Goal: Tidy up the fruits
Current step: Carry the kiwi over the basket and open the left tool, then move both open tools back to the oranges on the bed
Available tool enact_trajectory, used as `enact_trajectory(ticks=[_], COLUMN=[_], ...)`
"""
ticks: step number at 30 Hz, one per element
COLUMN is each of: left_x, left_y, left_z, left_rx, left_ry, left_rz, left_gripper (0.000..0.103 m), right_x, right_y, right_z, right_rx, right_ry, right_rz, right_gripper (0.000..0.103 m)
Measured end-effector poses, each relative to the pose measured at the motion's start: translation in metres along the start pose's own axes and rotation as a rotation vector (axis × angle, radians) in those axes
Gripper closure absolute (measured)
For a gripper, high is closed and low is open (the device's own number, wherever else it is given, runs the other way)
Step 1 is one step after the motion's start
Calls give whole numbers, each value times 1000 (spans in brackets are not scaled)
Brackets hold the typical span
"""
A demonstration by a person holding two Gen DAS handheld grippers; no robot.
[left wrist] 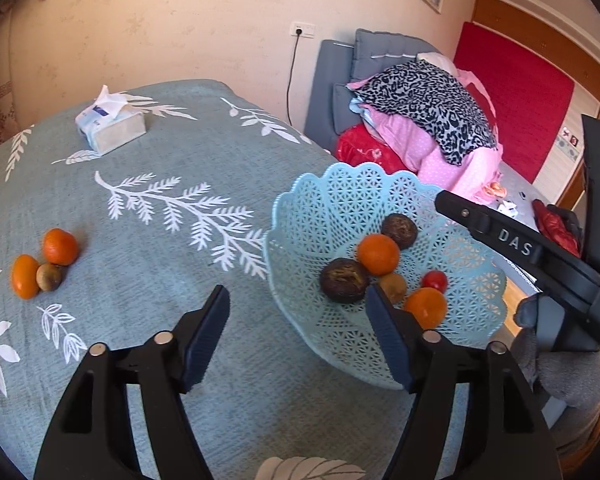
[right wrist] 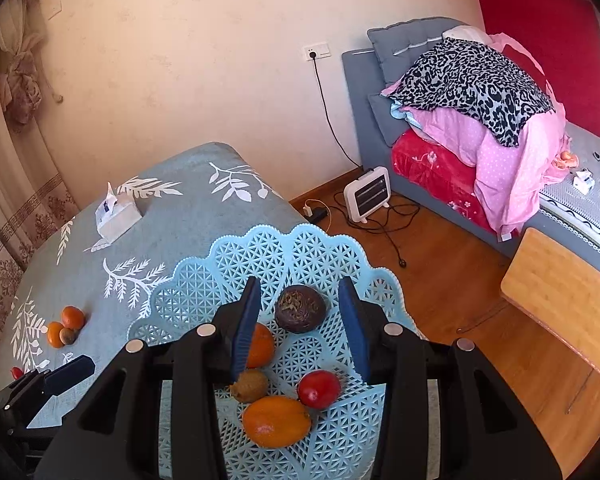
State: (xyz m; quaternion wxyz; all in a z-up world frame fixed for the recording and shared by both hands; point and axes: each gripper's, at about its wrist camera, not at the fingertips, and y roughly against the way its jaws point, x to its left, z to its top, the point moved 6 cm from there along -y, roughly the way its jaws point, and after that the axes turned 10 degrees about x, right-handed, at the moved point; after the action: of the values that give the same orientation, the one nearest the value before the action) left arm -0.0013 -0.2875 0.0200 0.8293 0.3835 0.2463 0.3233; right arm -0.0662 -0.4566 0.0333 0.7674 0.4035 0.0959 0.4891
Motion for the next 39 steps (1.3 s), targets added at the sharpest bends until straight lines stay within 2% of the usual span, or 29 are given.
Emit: enact_trajectory(ticks=[2,3,4,5,8,22,28,36,39], left_x=[6,9,13,18,31,112,161,220,238], left_y=[3,5,6,8,13,37,42,36,28], left_z=[0,0,1,1,2,1,-3,-8,-10], left_rx=[-12,-17,-23,-30,-48,-94,-85,-47,-19], left_ry=[10,13,18,24,49,198,285,348,377], left_rz=[21,35,53,69,104,229,317,435,443], left_gripper=[28,27,26,24,20,19,19,19,19], right_x=[3,5,7,9,17,89,124,164,174], right_y=[1,2,2,3,5,2,-4,-12,-14], right_z=[0,-1,-1,-1,-1,-10,-23,-45,-48], right_rx=[-6,-8,-14,-20,-28,-17,14,62,70], right_ry=[8,11,12,15,35,159,221,301,317], right_rz=[-1,-2,-2,-3,-8,66,113,167,181], right_gripper=[60,57,50,48,48,48,48,48,48])
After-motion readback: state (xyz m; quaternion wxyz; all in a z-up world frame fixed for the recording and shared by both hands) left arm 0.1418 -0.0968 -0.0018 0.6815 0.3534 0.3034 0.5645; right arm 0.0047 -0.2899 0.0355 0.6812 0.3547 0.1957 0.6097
